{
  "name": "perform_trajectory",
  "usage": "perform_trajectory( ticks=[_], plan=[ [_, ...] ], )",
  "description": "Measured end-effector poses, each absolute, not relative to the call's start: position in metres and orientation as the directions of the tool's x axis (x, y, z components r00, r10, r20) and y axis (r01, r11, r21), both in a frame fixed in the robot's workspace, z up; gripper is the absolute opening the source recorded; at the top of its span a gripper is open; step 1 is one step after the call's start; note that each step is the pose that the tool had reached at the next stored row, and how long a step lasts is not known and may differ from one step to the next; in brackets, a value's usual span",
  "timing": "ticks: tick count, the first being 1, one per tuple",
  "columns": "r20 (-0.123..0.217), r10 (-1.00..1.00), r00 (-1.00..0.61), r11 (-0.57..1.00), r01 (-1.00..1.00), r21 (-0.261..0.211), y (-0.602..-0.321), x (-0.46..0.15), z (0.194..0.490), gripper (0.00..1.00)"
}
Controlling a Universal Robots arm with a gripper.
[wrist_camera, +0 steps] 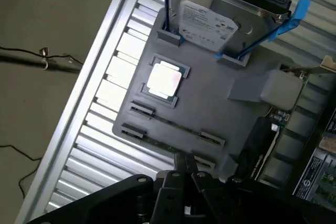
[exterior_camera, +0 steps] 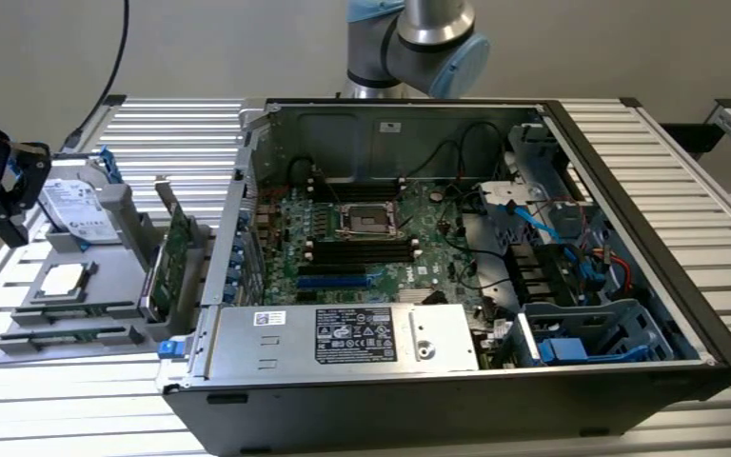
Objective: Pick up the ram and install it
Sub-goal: 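Pick up the ram and move it above insertion slot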
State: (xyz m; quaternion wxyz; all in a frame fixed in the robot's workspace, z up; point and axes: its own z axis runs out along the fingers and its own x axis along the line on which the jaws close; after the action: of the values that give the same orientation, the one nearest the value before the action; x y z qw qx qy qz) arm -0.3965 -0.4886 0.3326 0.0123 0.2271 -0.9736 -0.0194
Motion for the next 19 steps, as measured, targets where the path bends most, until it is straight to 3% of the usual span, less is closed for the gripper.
perform_trajectory(
  ticks=[19],
  plan=[
    [0.011,-0.720,-0.694,0.694,-0.719,0.049,-0.4886,-0.3964,0.3304,0.11]
  ],
)
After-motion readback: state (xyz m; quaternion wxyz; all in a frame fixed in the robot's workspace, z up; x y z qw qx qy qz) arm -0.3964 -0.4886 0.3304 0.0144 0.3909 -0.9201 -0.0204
